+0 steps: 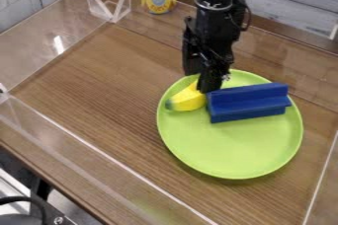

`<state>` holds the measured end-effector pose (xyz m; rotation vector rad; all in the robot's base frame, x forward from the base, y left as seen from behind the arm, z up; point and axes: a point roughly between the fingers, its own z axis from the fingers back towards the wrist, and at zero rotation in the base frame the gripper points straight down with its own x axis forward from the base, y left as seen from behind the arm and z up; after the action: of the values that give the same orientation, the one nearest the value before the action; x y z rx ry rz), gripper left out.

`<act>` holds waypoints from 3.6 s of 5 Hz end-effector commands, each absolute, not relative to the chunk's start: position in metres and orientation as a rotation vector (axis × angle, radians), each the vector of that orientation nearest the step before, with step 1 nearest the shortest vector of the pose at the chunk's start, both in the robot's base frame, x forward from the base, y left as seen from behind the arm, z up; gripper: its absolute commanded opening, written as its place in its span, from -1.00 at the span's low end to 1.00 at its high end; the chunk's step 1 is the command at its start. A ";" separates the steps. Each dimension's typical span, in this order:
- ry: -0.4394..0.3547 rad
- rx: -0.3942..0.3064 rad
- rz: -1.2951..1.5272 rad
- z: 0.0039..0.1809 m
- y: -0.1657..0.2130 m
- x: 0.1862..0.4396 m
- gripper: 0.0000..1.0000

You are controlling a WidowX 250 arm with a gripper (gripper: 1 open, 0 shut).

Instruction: Remove the banana from inside the green plate and put it on the table

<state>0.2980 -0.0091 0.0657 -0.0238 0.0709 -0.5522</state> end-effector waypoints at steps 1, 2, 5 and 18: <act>0.027 -0.005 -0.571 0.075 -0.012 0.308 1.00; 0.028 -0.009 -0.581 0.069 -0.011 0.309 1.00; 0.032 -0.016 -0.603 0.049 -0.009 0.310 1.00; 0.120 0.066 -0.653 0.091 0.009 0.347 -1.00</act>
<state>0.3357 0.0061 0.0583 0.0274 0.2216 -0.6587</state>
